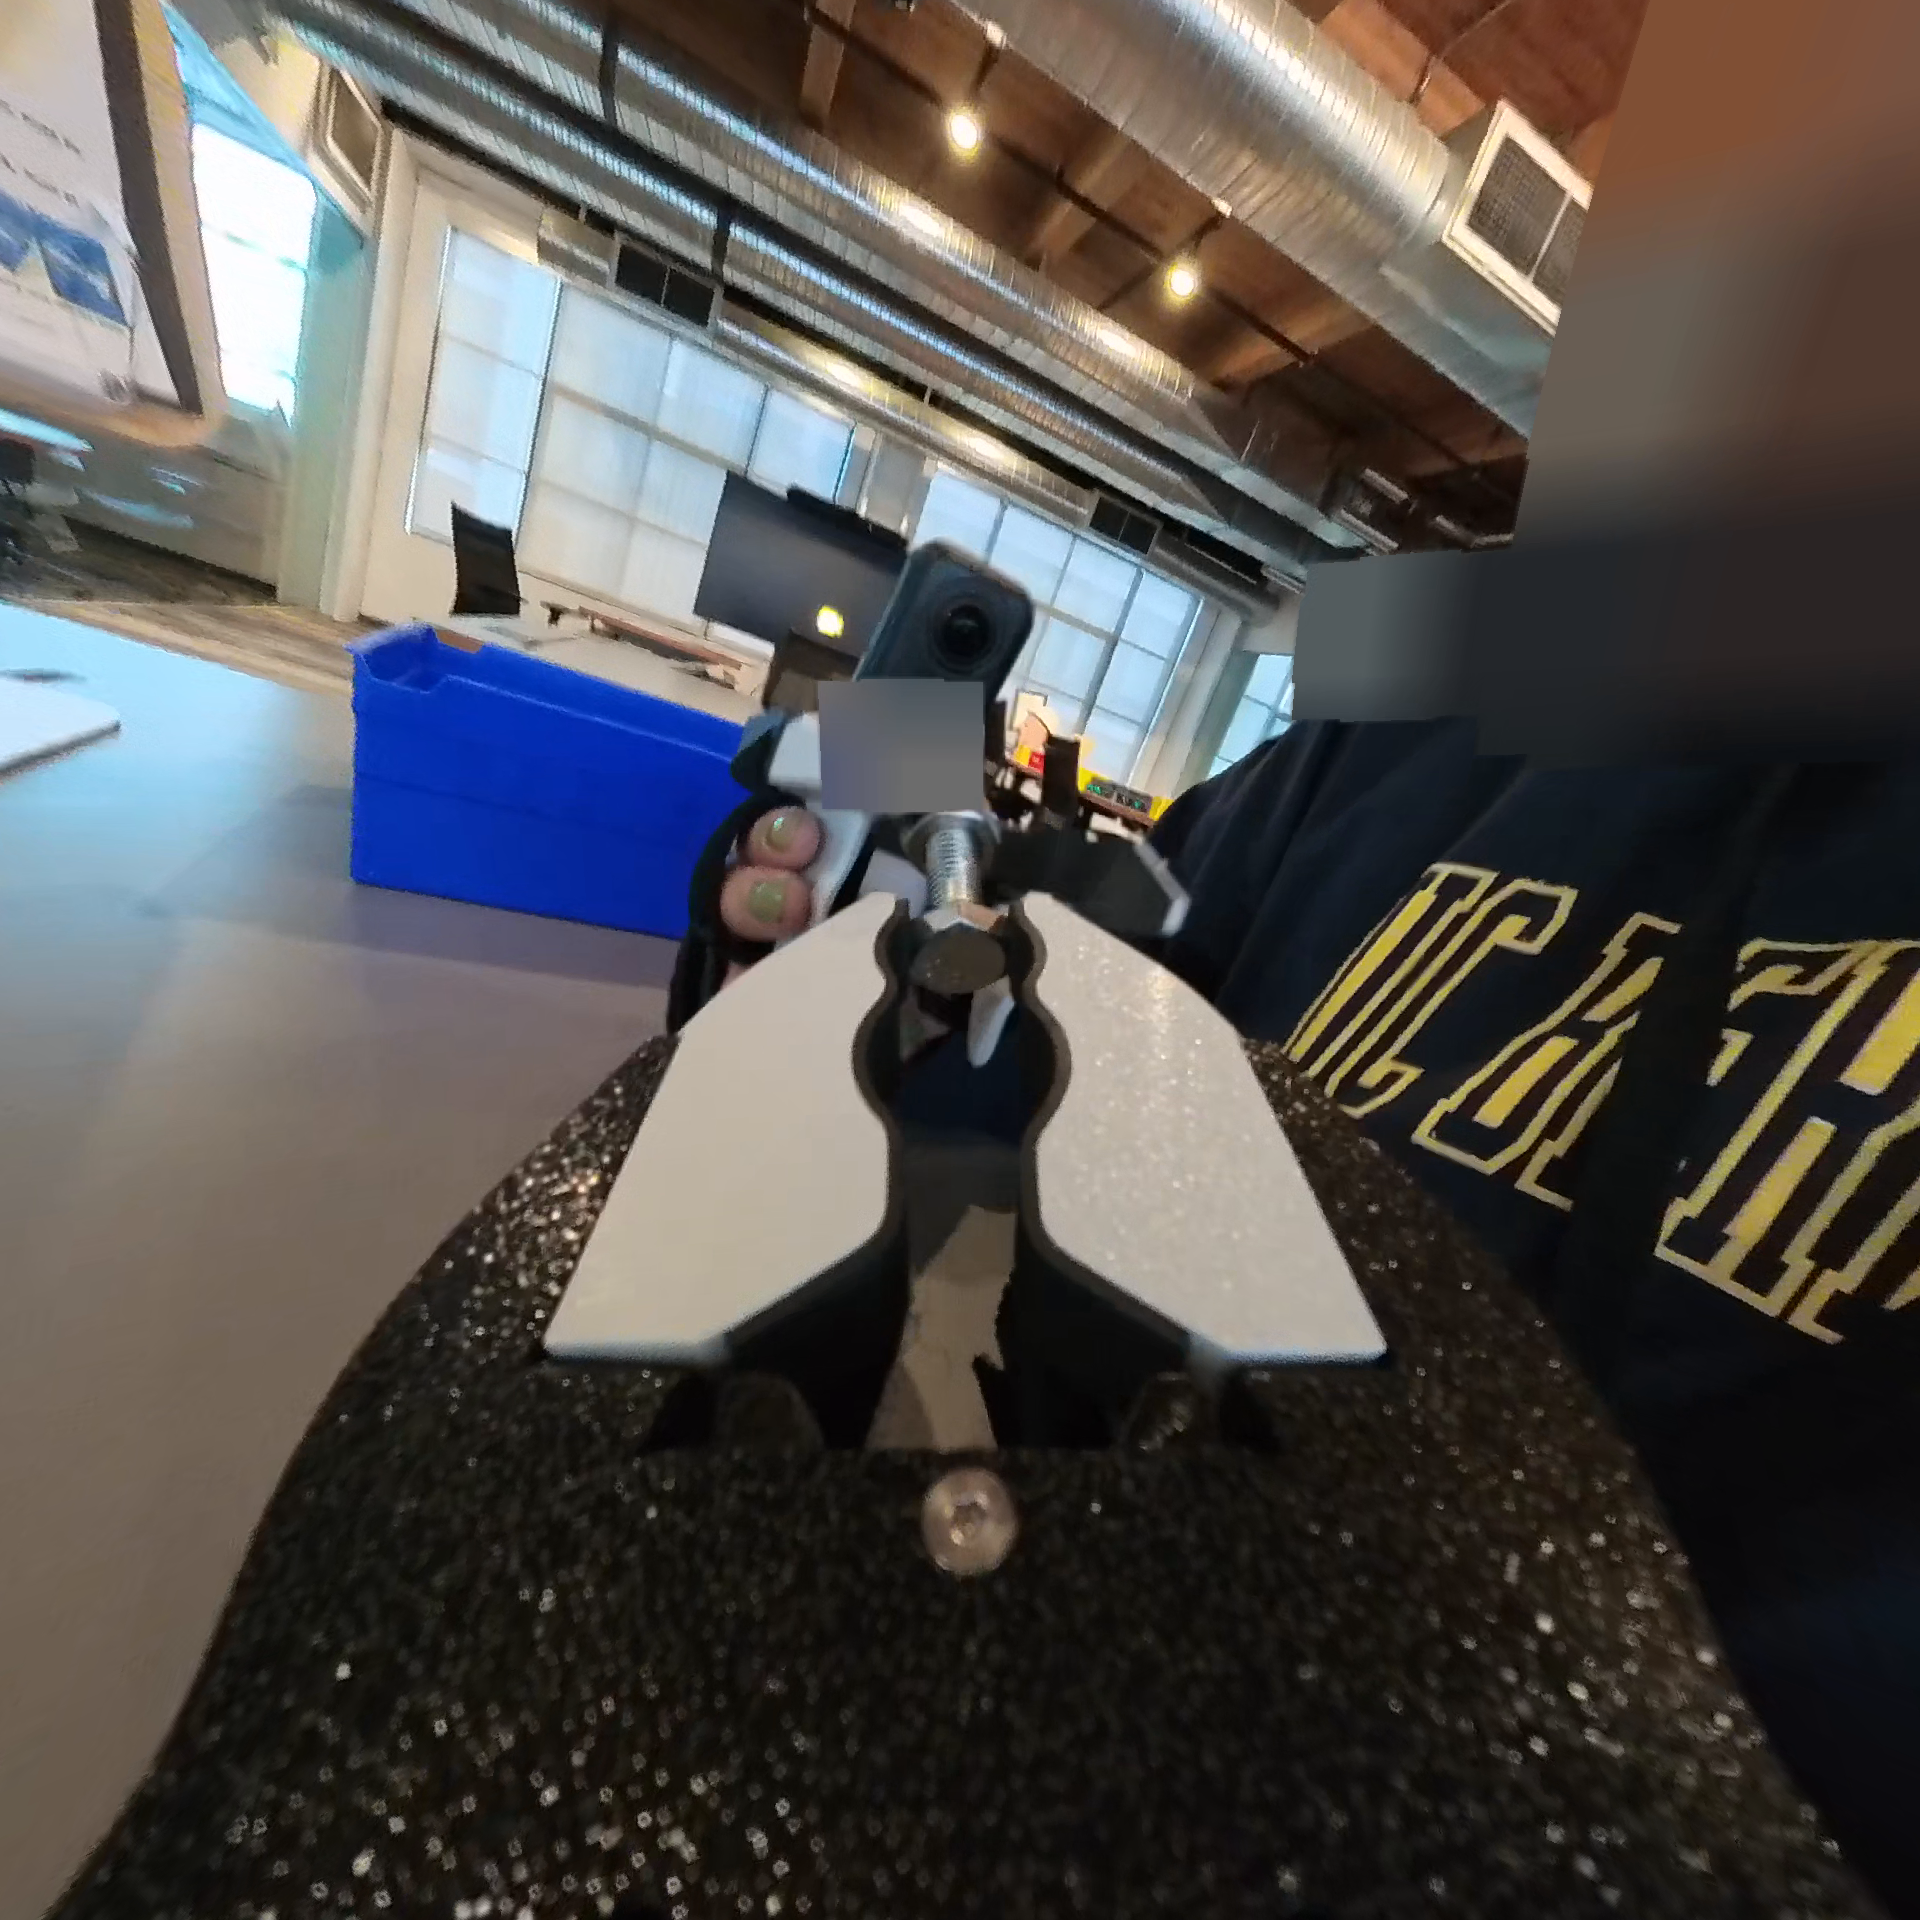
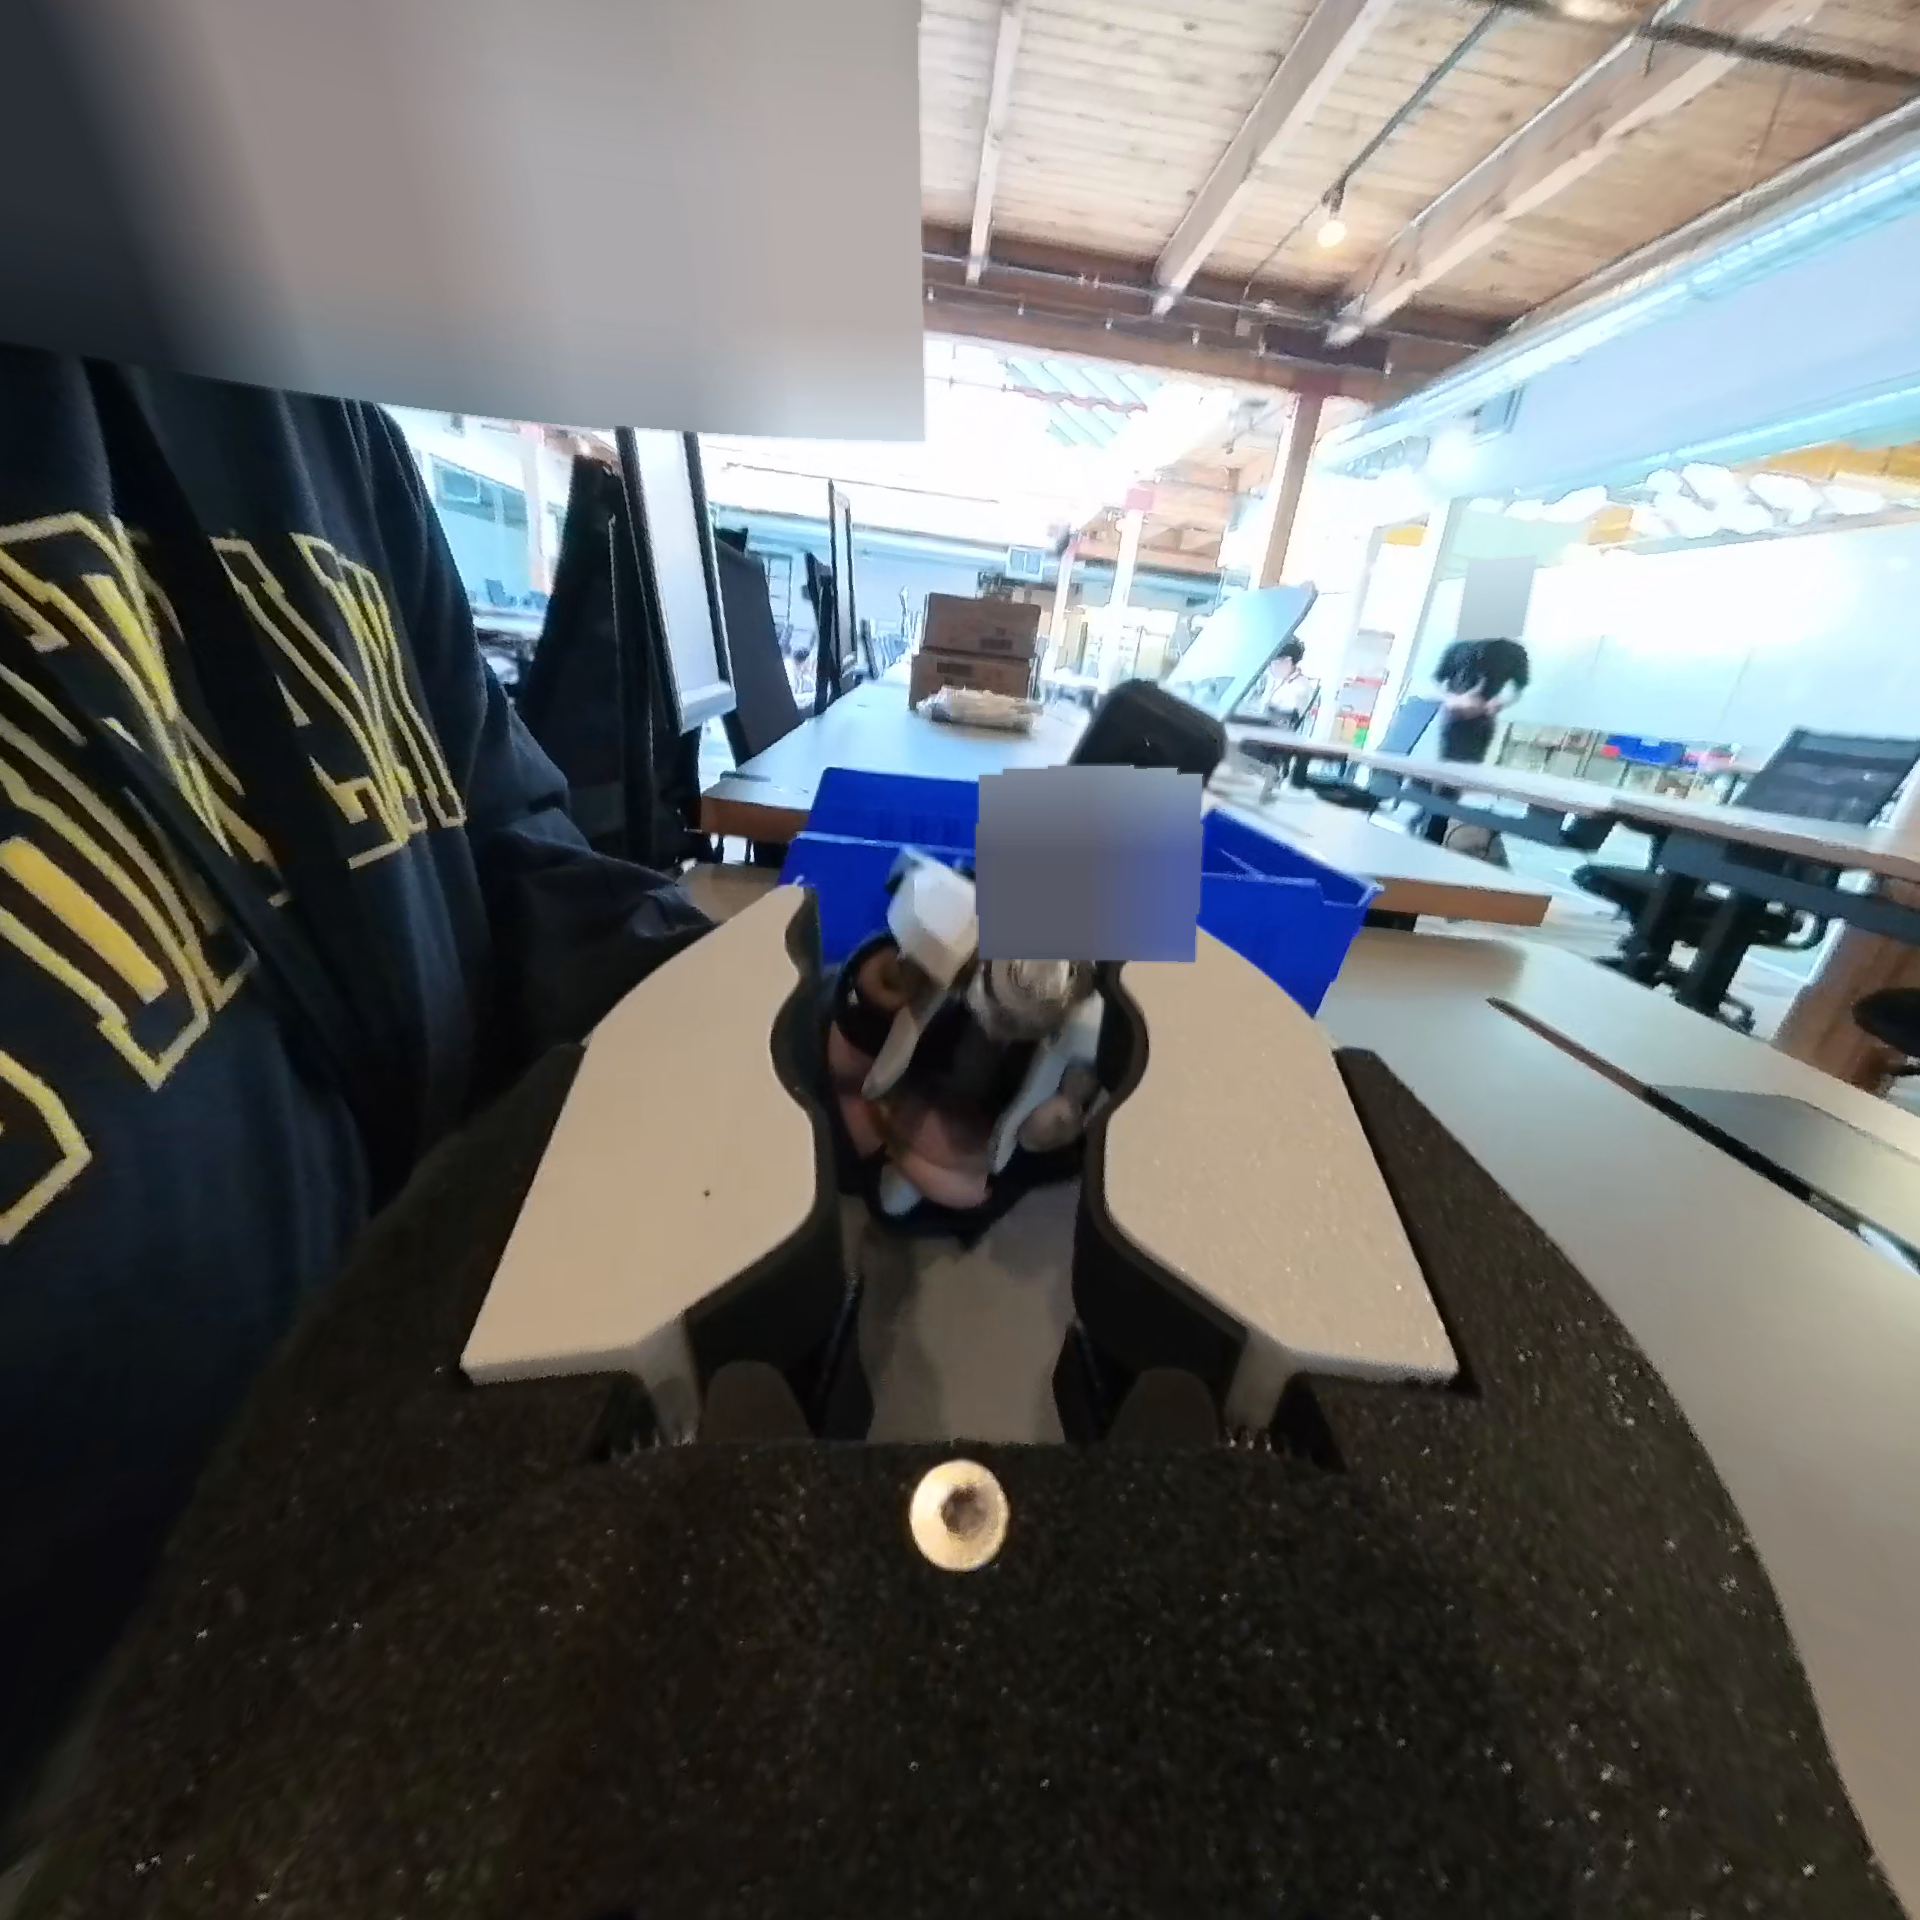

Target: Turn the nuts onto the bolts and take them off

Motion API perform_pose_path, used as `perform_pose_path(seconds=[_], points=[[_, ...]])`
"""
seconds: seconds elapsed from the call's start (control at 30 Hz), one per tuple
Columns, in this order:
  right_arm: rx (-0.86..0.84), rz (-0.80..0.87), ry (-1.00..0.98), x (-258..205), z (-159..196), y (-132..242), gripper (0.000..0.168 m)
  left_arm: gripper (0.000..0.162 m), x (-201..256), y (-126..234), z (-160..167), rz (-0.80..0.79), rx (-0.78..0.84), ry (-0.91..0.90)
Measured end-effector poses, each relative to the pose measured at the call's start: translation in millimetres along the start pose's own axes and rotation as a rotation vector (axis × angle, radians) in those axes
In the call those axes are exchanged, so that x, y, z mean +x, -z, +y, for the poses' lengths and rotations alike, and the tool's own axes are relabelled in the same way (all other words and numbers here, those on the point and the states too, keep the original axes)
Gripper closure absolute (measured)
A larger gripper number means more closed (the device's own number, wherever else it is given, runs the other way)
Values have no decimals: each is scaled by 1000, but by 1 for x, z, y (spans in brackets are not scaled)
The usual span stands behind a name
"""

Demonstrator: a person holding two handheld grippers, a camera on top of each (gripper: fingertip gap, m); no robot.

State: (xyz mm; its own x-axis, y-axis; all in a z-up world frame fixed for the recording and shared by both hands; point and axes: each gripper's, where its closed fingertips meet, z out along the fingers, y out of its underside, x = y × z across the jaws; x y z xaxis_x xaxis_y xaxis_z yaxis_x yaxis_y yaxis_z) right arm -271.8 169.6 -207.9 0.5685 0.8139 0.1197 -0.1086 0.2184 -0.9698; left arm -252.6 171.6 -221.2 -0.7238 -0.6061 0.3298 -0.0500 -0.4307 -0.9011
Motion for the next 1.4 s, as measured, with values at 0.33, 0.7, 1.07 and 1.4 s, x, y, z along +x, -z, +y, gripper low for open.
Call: perform_pose_path(seconds=[0.33,0.7,1.07,1.4], points=[[-48,39,-1,6,10,7,114,145,-11,6,0,-74,-28,-4],[-517,26,519,-4,43,17,123,145,-25,6,29,-162,-232,35],[-622,63,475,9,58,28,125,145,-15,5,25,-92,-212,17],[-512,-71,321,-13,46,24,133,145,-23,10,22,-136,-196,25]])
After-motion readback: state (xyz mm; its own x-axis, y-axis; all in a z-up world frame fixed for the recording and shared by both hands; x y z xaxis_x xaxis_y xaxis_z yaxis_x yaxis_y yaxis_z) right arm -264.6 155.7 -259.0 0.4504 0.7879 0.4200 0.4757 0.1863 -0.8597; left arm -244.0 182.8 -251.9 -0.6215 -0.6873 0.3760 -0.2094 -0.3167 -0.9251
